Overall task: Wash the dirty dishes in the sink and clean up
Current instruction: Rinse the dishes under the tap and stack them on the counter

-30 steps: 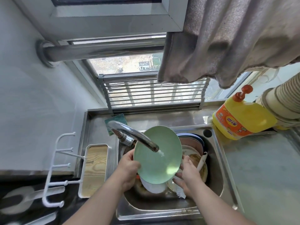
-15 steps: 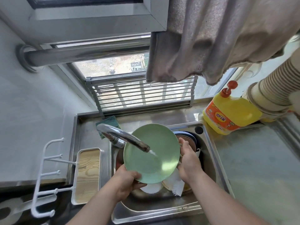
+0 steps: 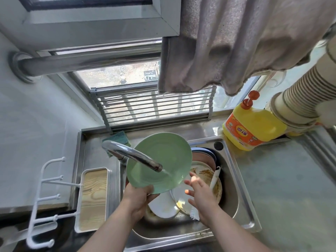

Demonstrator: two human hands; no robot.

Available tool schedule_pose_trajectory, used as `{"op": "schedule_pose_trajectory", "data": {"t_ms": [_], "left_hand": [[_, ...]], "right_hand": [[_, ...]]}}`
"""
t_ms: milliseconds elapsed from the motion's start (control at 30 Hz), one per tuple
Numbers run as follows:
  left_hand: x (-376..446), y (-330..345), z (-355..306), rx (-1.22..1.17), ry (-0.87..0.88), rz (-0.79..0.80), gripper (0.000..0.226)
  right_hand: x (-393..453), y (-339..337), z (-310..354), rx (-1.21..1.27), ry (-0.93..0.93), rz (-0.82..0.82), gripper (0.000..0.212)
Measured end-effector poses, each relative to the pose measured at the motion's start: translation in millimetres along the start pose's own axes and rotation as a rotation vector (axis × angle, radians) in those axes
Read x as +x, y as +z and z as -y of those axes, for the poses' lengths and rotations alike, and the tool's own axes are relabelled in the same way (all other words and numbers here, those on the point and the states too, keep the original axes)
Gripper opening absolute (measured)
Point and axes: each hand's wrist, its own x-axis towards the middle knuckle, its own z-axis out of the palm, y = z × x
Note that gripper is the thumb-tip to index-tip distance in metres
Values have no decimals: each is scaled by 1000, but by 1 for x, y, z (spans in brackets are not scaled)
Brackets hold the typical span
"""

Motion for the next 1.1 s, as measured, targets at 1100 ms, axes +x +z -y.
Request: {"op": "schedule_pose_trajectory", "data": {"t_ms": [1100], "left_hand": [[-10,15,4,116,-354,11,43]], "right_hand": [[-13,-61,2,71,82,38,28]]}}
